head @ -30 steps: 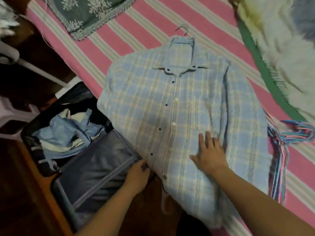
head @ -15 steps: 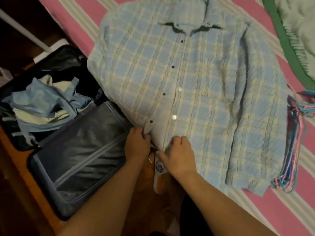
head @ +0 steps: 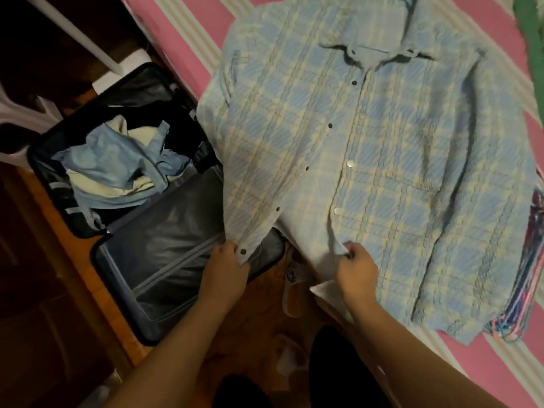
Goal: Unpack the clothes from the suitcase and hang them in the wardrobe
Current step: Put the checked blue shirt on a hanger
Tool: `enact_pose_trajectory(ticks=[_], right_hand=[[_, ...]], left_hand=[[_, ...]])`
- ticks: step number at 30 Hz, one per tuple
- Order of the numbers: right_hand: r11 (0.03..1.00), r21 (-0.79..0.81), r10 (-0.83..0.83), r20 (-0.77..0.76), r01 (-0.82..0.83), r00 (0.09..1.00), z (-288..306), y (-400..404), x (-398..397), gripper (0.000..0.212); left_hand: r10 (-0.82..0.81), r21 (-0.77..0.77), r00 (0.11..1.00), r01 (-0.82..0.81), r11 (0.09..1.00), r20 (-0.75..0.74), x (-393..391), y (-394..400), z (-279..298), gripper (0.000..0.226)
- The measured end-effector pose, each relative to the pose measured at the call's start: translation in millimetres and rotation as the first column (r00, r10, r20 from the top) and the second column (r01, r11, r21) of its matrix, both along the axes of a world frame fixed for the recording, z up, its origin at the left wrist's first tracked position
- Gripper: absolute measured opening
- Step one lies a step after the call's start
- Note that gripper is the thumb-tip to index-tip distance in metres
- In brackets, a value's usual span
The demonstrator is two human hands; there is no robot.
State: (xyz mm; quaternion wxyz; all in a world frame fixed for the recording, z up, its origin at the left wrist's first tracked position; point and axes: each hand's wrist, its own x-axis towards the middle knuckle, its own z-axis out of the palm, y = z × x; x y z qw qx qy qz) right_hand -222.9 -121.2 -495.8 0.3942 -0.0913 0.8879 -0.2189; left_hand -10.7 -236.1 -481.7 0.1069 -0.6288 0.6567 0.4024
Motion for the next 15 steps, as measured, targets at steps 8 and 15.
enact_pose_trajectory(ticks=[8,15], right_hand=[[0.913,-0.277,-0.274,0.126,0.300,0.953,88.2,10.5,17.3,0.021],[0.860,-0.372,-0.310,0.164,0.350,0.936,90.4,15.0,55.3,0.028]], left_hand=[[-0.093,-0.064,0.954,0.078,0.995,-0.285,-21.1,9.7,49.5,0.025],[0.379,0.388,0.830,-0.217,0.896,-0.410,-64.4,44.8,60.0,0.009]])
